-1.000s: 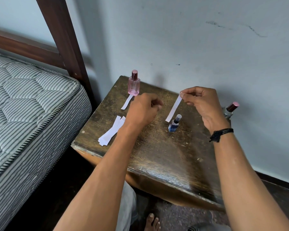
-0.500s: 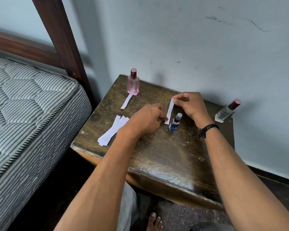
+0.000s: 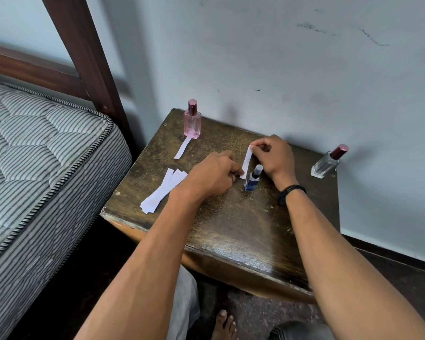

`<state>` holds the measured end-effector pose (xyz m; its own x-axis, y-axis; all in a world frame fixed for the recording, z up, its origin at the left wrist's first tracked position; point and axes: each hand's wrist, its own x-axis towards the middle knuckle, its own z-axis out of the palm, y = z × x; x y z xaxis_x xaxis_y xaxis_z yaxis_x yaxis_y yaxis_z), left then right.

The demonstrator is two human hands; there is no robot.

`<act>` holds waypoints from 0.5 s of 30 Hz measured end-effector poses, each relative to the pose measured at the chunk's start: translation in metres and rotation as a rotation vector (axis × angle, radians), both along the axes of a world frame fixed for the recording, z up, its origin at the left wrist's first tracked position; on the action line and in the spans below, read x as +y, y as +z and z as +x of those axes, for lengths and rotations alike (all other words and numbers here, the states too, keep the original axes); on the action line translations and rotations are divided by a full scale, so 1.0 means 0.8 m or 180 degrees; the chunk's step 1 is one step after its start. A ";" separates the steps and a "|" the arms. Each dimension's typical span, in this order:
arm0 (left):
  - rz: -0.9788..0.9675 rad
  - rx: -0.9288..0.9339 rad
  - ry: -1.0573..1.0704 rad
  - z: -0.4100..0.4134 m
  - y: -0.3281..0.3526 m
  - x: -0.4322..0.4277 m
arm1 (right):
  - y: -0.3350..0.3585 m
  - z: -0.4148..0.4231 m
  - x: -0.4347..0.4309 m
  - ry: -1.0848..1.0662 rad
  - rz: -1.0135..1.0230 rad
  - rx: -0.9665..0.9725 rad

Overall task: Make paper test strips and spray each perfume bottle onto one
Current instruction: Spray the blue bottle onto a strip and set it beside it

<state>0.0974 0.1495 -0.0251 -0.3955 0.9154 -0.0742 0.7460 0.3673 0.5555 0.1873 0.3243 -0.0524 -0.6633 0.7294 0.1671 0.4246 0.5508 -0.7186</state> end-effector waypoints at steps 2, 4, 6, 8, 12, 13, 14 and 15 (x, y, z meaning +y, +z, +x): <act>-0.0022 0.0014 -0.0009 0.001 0.001 0.000 | 0.001 -0.001 0.000 -0.0025 -0.0002 0.0006; -0.0042 0.0029 -0.0028 0.001 0.001 0.000 | 0.001 -0.001 0.000 -0.0036 -0.0004 0.0004; -0.0051 0.0033 -0.0037 0.001 0.003 0.000 | 0.000 -0.001 0.001 -0.0042 -0.0019 -0.0003; -0.0054 0.0027 -0.0034 0.001 0.004 0.000 | 0.000 -0.001 0.001 -0.0068 -0.0075 0.0025; -0.0062 0.0054 -0.0032 0.003 0.004 0.000 | 0.000 -0.001 0.000 -0.0100 -0.0186 0.0107; -0.0054 0.0049 -0.0026 0.002 0.004 0.000 | 0.000 -0.001 -0.001 -0.0108 -0.0181 0.0112; -0.0052 0.0046 -0.0027 0.002 0.003 -0.001 | 0.000 -0.001 -0.001 -0.0116 -0.0166 0.0110; -0.0055 0.0045 -0.0028 0.002 0.003 -0.001 | 0.000 -0.001 -0.001 -0.0122 -0.0152 0.0101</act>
